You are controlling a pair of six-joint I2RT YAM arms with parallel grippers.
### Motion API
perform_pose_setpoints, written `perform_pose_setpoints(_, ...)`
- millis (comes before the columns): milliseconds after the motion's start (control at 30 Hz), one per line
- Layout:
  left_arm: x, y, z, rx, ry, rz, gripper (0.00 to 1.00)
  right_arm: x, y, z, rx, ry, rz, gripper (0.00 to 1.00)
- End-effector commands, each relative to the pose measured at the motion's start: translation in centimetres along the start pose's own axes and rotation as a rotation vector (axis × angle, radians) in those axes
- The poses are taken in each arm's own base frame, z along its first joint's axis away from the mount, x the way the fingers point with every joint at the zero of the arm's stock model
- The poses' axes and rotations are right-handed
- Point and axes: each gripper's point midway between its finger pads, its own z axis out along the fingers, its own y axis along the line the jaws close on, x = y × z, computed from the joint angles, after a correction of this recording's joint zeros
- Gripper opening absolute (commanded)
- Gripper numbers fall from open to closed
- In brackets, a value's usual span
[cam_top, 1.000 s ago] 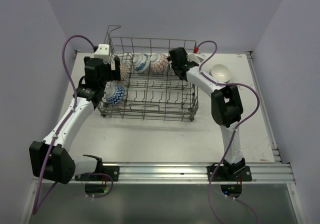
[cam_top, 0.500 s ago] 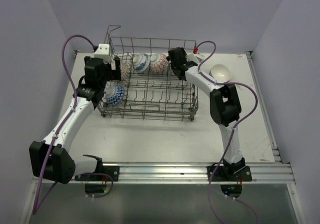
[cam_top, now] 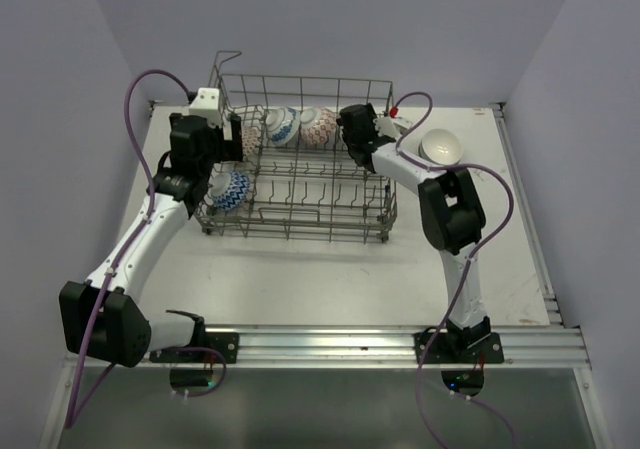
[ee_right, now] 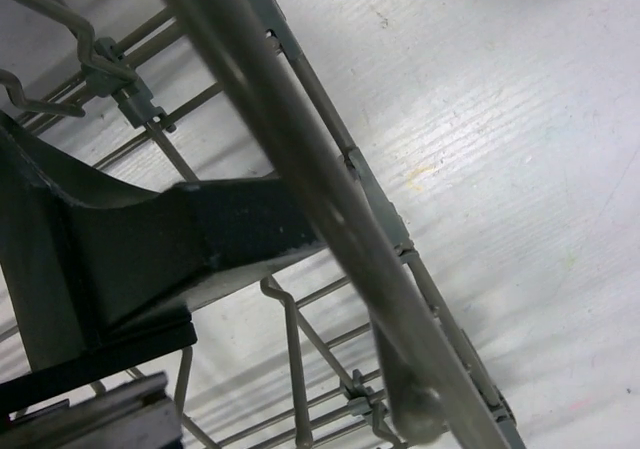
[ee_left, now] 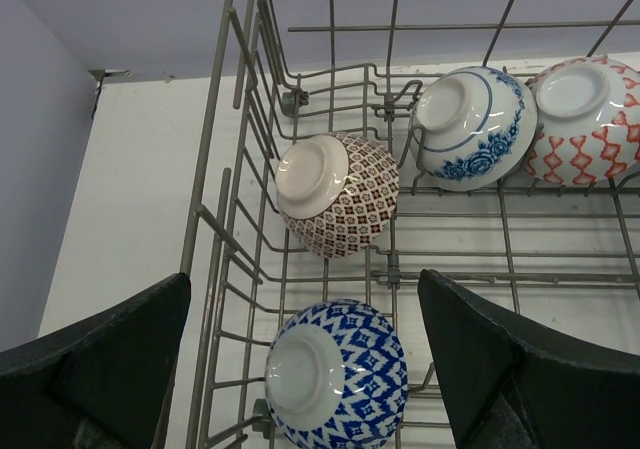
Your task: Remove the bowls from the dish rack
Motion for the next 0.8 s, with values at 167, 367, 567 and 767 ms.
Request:
perform_pose_setpoints(167,-2.6,-0.2,-0.4,0.014,-0.061,-0.031,1.00,-3.3,1.0,-1.8,-0.075,-0.067,-0.084,0.59)
perform_pose_setpoints(367,-2.5,-0.3,-0.3,0.014,-0.056,-0.030,1.00,-3.9,3.0,-3.2,-0.154,-0.052,-0.075,0.54)
perform_pose_setpoints(567,-2.5,-0.4,-0.3,0.013,-0.057,-0.027,1.00,-4.3,4.2,-4.2,-0.204,-0.042,-0.068,0.51)
perform_pose_setpoints(767,-2.4,-0.5,-0.3,0.018,-0.055,-0.027,1.00,-5.3,5.9,-5.5,-0.251,-0.051,-0.069,0.49)
